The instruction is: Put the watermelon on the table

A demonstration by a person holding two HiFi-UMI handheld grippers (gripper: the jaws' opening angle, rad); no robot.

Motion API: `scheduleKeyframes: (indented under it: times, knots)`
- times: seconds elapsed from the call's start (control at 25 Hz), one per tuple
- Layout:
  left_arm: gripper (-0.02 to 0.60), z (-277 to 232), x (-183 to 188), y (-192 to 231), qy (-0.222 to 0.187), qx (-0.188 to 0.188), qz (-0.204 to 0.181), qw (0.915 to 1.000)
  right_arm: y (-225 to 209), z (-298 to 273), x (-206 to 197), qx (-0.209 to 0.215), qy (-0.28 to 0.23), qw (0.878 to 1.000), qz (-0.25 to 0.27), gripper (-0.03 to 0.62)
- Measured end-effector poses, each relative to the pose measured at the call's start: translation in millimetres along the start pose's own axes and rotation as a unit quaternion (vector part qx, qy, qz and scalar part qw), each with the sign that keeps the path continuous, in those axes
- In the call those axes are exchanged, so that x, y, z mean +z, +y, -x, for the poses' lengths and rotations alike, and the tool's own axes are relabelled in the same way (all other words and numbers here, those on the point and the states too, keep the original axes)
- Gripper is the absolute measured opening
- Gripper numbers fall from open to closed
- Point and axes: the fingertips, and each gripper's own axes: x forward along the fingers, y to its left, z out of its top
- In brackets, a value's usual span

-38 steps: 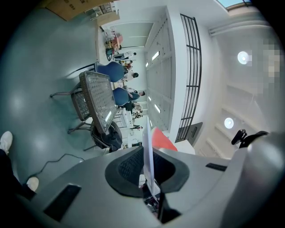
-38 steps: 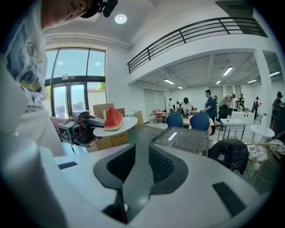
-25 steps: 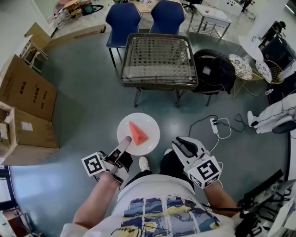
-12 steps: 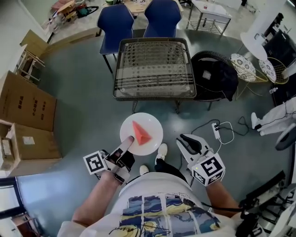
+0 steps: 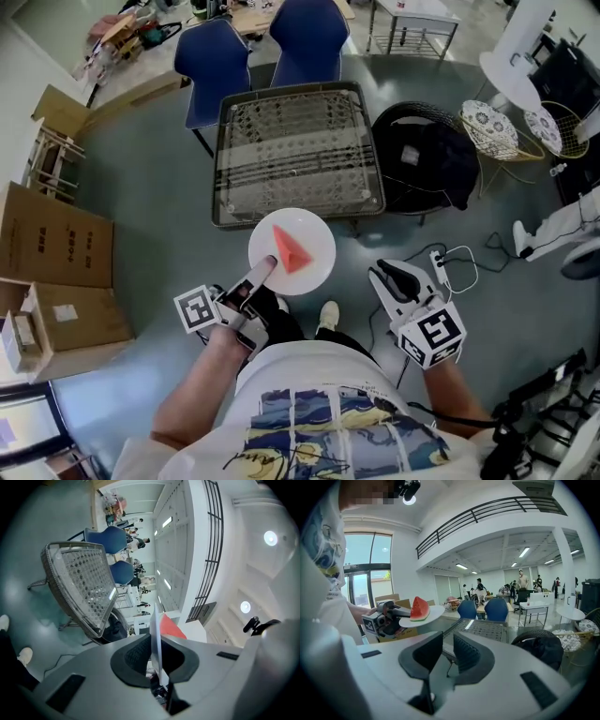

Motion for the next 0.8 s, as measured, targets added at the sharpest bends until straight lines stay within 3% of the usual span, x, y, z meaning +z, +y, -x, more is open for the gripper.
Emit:
scheduleKeyframes:
  times: [0.24, 0.48, 0.8]
  knots:
    - [0.026, -58, 32, 25, 0.023, 0.01, 0.013, 0.9996, -36, -14, 0, -0.024, 0.009, 1.0, -0.012, 0.075]
    - [0.028, -132, 81, 64, 0.059, 0.008, 0.02, 0.998, -86, -34, 8, -0.079, 0.016, 0.996, -0.031, 0.075]
    - [0.026, -241, 162, 121, 0.112, 0.002, 0.0, 0.9937, -148, -85, 36, -0.147, 0.027, 0.987, -0.067, 0.074]
